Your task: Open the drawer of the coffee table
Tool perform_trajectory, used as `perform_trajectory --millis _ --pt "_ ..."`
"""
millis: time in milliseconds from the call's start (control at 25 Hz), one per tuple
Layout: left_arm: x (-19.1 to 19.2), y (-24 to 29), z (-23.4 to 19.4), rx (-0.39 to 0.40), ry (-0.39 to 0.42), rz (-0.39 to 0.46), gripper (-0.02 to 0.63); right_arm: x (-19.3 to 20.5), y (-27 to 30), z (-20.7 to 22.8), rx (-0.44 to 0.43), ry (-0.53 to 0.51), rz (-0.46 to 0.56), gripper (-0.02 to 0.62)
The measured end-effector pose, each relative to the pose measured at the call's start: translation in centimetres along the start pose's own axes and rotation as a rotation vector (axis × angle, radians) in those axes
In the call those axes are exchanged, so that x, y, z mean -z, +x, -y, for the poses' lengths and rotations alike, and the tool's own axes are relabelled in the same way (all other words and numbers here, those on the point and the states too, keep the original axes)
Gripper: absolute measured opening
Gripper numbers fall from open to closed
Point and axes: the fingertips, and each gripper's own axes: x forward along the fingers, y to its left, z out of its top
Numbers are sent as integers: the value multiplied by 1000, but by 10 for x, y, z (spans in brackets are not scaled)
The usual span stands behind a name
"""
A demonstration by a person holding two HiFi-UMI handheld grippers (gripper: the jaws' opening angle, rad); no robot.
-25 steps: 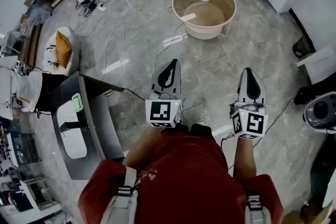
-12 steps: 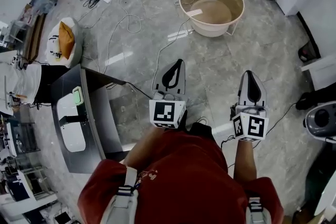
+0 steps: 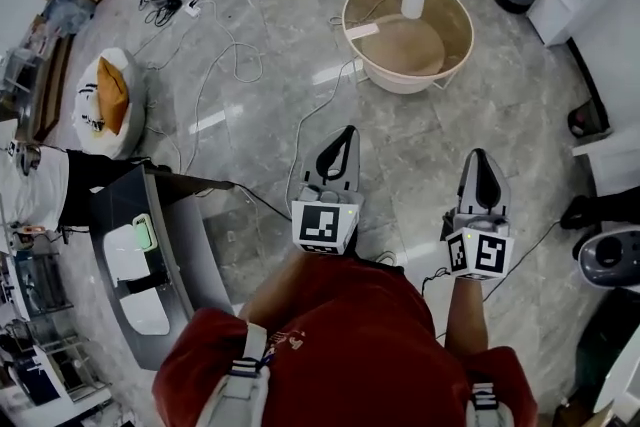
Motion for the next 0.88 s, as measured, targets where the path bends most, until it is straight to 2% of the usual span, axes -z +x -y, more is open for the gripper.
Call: perform_trajectory --millis 160,320,520,680,880 --pt "10 54 -53 45 -18 -7 14 2 76 -25 13 15 17 23" --pt "6 98 -99 104 -15 -37 14 -6 143 -54 23 -27 17 23" --pt "0 148 -152 128 -17 -45 14 -6 206 -71 53 -55 2 23" --pt "5 182 -170 154 -7 -47 14 -2 233 -71 85 -58 -11 23" --pt "20 215 -165 193 11 -57 14 12 250 -55 119 -41 -23 23"
